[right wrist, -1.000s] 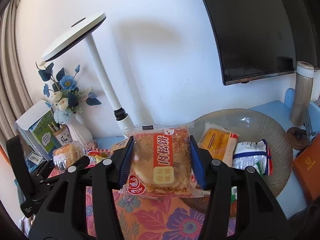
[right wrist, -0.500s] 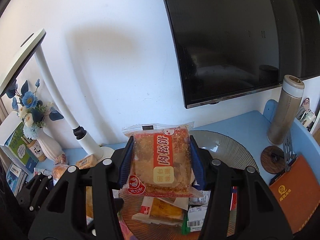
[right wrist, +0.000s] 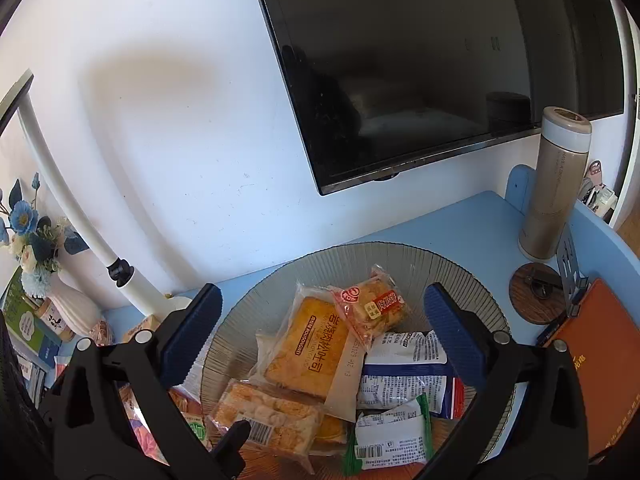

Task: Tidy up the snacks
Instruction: 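Carry the crouton packet and meat-floss cake into the glass bowl and release both, then move both open tools back over the remaining snacks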

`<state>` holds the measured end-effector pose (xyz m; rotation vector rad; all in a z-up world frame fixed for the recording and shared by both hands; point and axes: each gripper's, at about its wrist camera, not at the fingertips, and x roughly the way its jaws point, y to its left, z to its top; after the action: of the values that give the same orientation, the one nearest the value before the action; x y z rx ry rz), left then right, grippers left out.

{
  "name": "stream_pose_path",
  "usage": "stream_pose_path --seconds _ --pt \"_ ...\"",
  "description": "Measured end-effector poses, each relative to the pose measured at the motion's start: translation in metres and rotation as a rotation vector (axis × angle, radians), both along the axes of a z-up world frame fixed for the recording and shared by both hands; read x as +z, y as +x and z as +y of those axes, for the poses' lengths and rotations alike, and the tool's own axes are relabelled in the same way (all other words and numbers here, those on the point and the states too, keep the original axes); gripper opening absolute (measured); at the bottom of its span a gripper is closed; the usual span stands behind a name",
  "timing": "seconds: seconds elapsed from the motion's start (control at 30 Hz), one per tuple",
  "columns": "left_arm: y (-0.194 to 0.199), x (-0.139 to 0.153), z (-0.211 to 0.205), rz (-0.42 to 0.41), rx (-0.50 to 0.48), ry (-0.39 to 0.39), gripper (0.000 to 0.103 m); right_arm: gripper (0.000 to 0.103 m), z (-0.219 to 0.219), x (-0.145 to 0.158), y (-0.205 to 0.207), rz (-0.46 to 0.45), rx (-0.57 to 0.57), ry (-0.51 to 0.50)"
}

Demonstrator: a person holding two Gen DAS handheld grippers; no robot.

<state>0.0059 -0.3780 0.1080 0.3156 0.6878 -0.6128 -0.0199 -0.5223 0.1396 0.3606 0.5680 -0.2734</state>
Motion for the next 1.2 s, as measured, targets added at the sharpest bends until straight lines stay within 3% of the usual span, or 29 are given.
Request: stream_pose_path --seconds 0.37,0.6,0.9,1.2 --pt "0.000 0.021 0.050 -0.023 0.052 -0.029 0.098 0.100 0.041 0.016 -0.011 -0.052 0.013 0.008" --pt "0.015 0.037 0.121 -0.013 0.169 -0.080 0.098 0.100 0.077 0.018 -0.013 -0.051 0.057 0.016" --pt "0.037 0.032 0.224 0.058 0.345 -0.154 0.098 0.100 0.138 -0.004 0.002 0.000 0.187 0.032" --pt "0.060 -0.004 0.285 0.160 0.466 -0.208 0.098 0.100 0.198 -0.055 0.016 0.106 0.338 0.009"
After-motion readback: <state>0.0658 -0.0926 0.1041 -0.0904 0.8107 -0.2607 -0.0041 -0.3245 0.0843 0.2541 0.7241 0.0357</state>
